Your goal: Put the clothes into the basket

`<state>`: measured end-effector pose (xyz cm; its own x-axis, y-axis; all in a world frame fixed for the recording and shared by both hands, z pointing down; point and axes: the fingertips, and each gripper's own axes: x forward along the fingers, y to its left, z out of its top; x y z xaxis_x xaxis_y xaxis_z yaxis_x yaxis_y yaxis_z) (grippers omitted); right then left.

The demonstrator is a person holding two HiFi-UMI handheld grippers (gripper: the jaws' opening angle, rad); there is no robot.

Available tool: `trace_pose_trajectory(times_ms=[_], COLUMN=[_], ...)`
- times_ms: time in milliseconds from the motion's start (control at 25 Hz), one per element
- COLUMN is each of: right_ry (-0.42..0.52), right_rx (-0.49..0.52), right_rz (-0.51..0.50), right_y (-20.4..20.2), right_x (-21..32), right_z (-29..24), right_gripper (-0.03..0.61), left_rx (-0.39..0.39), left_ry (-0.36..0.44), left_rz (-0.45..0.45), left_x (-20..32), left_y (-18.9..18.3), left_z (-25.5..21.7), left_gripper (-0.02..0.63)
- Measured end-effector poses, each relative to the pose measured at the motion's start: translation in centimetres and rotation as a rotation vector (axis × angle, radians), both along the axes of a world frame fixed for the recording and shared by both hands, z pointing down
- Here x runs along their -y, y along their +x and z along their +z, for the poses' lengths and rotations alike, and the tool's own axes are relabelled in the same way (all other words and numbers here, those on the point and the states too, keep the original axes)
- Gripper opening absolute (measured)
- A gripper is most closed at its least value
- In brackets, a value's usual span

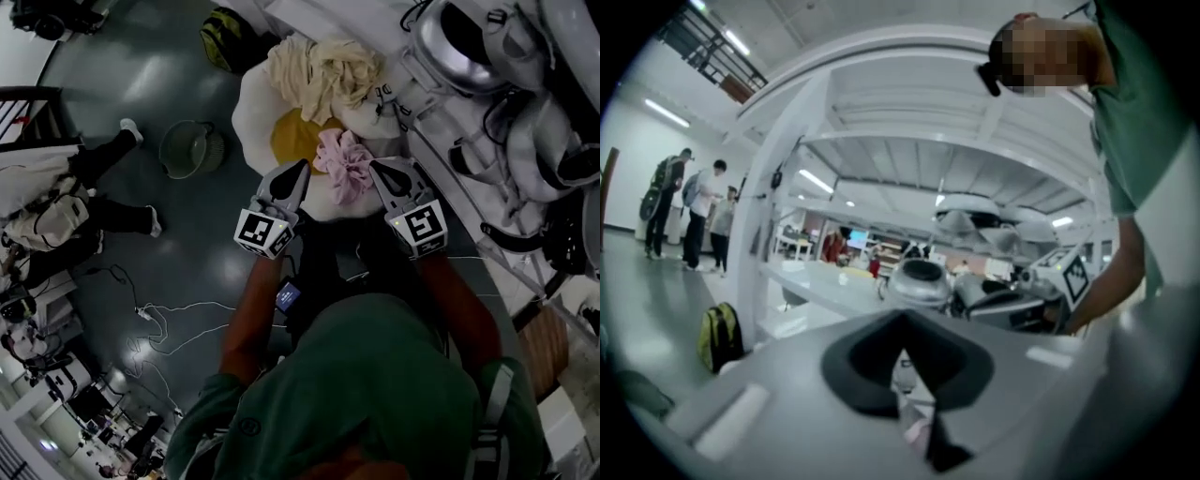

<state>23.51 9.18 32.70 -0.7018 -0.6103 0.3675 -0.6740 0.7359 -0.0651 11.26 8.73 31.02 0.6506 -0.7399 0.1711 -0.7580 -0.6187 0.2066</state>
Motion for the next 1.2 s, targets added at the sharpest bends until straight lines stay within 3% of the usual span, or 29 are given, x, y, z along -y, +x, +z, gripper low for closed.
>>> trace_pose_trajectory(times_ms=[280, 440, 600, 680, 960, 1200], right_ry=[-0.096, -0.183, -0.252, -0.301, -0.42, -0.501], right_rx=[-0.005, -0.024, -0.059, -0.069, -0.122, -0.185], right_rz=[0.141, 0.146, 0.124, 0.112, 0.054, 0.004], right_y=[-0.2, -0.8, -1.0, -1.1, -1.3, -1.4], right_x=[3.9, 4.9, 5.8, 6.0, 6.2, 6.3], right_z=[11.3, 18.5, 25.3, 28.7, 40.4, 49.5], right_gripper=[0.006, 0.006, 0.01, 0.076, 0.188, 0.239], left_rx=[0.024, -0.035, -0.021, -0.013, 0.005, 0.04], left_ry=[-0.192, -0.323, -0.41, -0.445, -0.549, -0.627], left_rz=[0.01, -0.005, -0.044, -0.061, -0.095, -0.085], left_x=[4.4, 5.2, 5.7, 5.9, 5.7, 5.3], left_y=[-1.1, -1.2, -0.9, -0.6, 1.2, 2.4], left_z=[13.6, 21.8, 29.5, 33.1, 44.7, 52.8], left_gripper=[0.005, 0.035, 0.076, 0.093, 0.158, 0.186])
